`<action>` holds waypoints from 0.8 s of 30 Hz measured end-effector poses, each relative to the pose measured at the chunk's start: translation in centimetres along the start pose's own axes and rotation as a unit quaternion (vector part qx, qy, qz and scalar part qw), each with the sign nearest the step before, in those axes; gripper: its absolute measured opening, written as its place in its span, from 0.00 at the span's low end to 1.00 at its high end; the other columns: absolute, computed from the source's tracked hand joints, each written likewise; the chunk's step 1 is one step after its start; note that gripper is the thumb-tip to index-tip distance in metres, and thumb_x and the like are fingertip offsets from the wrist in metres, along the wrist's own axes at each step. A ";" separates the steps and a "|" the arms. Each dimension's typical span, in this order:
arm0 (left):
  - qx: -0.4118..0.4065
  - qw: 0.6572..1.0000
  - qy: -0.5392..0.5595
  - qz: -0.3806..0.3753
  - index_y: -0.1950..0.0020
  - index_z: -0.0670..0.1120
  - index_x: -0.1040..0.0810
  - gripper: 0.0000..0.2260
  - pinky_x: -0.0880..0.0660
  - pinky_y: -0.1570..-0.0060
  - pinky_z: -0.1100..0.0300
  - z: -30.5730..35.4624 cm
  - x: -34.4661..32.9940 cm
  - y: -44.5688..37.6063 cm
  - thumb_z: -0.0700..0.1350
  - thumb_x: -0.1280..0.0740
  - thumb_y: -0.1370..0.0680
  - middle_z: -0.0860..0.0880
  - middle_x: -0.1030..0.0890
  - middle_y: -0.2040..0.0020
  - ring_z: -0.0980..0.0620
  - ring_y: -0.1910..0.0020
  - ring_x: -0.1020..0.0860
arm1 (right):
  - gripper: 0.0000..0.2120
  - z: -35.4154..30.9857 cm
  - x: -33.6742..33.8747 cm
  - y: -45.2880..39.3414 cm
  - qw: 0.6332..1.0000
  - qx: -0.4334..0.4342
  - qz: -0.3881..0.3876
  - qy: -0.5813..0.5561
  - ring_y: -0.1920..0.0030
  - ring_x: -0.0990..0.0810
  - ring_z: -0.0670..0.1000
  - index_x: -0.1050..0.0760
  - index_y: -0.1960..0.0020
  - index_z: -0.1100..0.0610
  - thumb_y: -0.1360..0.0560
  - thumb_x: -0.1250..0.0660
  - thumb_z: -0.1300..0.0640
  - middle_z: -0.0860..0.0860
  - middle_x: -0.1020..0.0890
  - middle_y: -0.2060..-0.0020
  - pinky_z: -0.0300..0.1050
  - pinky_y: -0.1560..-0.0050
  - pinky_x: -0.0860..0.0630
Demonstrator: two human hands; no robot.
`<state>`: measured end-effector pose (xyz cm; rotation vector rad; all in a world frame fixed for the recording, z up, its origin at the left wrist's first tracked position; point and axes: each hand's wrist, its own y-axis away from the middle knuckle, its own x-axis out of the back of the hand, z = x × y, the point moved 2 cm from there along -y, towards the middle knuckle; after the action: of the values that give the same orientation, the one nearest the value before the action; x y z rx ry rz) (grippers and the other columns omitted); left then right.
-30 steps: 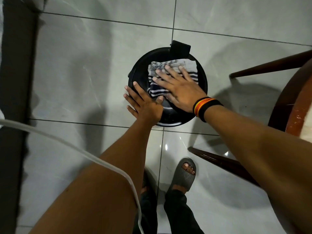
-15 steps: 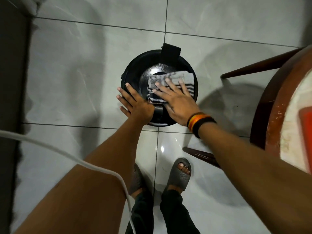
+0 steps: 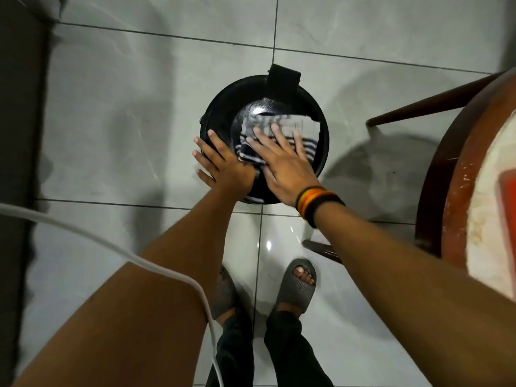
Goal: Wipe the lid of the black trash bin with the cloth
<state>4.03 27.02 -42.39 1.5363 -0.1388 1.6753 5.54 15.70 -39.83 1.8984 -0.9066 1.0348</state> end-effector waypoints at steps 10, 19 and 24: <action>-0.064 0.998 -0.011 0.016 0.16 0.46 0.54 0.46 0.47 0.23 0.37 -1.2 -1.2 -0.8 0.68 0.37 0.24 0.40 0.54 0.16 0.38 0.17 0.52 | 0.33 0.7 -1.3 2.0 0.959 -0.219 0.116 -0.135 0.16 0.58 0.57 0.45 0.17 0.48 0.20 0.42 0.62 0.48 0.49 0.16 0.67 0.19 0.56; -0.069 0.997 0.028 0.031 0.17 0.45 0.50 0.47 0.47 0.25 0.34 -1.5 -2.2 -1.8 0.67 0.35 0.26 0.39 0.51 0.17 0.36 0.18 0.50 | 0.35 -8.4 -6.7 7.4 0.958 -0.202 0.098 -0.176 0.17 0.56 0.59 0.49 0.17 0.51 0.19 0.38 0.65 0.51 0.48 0.16 0.71 0.21 0.50; -0.065 0.997 0.020 0.022 0.16 0.45 0.52 0.47 0.46 0.25 0.34 -1.5 -2.2 -1.8 0.68 0.36 0.26 0.39 0.52 0.17 0.36 0.18 0.50 | 0.33 -4.3 -4.7 7.3 0.941 -0.269 0.134 -0.155 0.16 0.55 0.56 0.47 0.17 0.48 0.18 0.39 0.59 0.49 0.48 0.16 0.68 0.19 0.51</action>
<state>3.75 27.95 -45.47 1.4121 -0.2581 1.6965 -4.00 17.22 -40.29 1.5121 -1.4913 0.5516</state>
